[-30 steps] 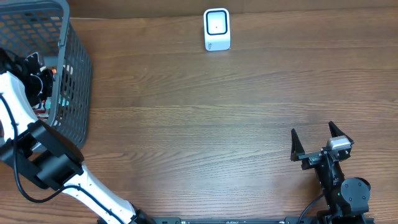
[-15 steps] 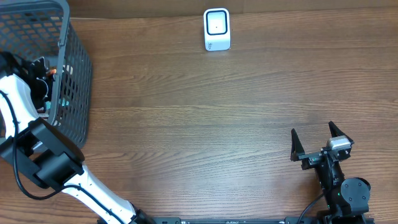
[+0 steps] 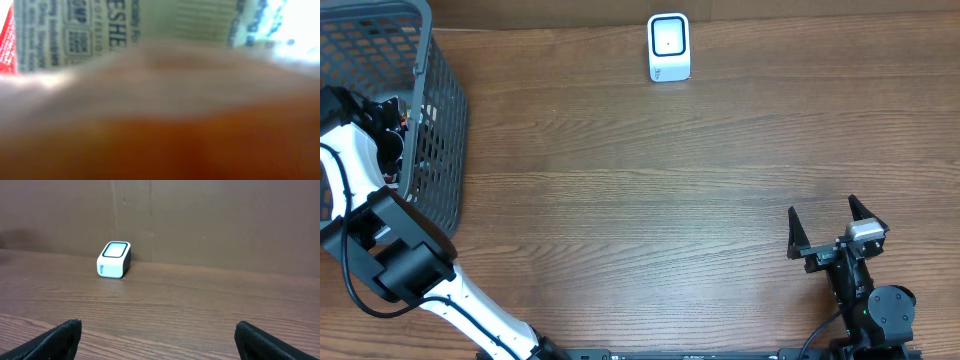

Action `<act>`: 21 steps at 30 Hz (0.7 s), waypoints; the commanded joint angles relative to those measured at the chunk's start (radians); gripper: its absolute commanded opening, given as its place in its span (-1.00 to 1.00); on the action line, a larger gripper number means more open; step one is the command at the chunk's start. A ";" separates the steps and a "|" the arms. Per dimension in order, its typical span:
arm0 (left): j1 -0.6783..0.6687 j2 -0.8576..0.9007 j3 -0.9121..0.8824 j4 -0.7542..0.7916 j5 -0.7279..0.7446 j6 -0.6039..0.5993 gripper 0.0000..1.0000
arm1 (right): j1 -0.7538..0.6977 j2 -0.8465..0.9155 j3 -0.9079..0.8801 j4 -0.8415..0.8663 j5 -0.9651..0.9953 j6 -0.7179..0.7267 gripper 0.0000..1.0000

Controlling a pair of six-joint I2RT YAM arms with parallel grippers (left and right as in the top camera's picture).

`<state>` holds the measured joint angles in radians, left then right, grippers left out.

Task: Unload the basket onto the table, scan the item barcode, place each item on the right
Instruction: 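Grasp a bundle of packs in the basket with the left gripper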

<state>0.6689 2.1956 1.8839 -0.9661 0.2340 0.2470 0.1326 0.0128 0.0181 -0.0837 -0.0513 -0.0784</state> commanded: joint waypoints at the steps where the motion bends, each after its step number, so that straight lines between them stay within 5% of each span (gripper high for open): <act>1: -0.004 0.000 0.034 -0.026 -0.006 0.011 0.08 | 0.000 -0.010 -0.010 0.003 0.006 -0.001 1.00; 21: -0.004 -0.248 0.449 -0.174 -0.005 -0.114 0.04 | 0.000 -0.010 -0.010 0.003 0.006 -0.002 1.00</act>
<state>0.6689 2.1044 2.2585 -1.1549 0.2123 0.1932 0.1326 0.0128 0.0181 -0.0837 -0.0513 -0.0788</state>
